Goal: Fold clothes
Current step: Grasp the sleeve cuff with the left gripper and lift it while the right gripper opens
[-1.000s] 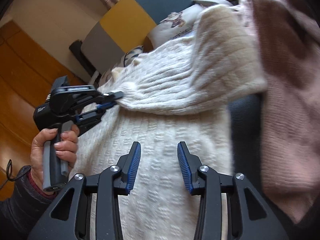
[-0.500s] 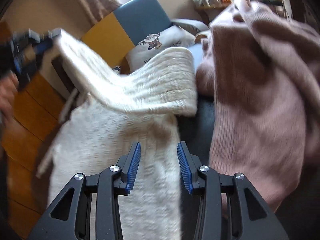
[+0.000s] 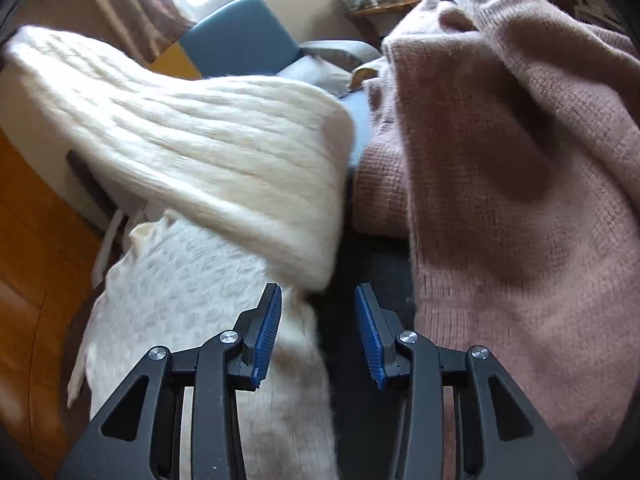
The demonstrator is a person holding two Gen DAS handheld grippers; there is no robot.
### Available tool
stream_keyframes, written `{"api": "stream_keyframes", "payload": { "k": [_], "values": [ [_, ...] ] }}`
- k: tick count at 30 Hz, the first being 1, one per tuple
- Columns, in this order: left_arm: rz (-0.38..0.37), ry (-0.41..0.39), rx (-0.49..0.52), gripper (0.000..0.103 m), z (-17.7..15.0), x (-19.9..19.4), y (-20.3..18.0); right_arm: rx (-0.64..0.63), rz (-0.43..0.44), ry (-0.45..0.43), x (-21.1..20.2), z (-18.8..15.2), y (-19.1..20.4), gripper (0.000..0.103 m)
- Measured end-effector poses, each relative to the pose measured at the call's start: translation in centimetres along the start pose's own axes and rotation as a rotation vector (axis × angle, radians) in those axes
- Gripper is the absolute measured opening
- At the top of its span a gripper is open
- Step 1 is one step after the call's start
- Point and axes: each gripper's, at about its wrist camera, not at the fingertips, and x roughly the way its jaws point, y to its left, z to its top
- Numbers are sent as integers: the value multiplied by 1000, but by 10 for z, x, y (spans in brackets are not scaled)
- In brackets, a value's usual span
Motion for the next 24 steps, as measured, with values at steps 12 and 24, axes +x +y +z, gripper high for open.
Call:
{"api": "stream_keyframes", "payload": {
  "k": [12, 24],
  "values": [
    [30, -42, -59, 5, 16, -29, 45, 164, 54, -30, 25, 22, 4, 41],
    [144, -66, -169, 6, -52, -94, 157, -29, -108, -34, 33, 28, 18, 41]
  ]
}}
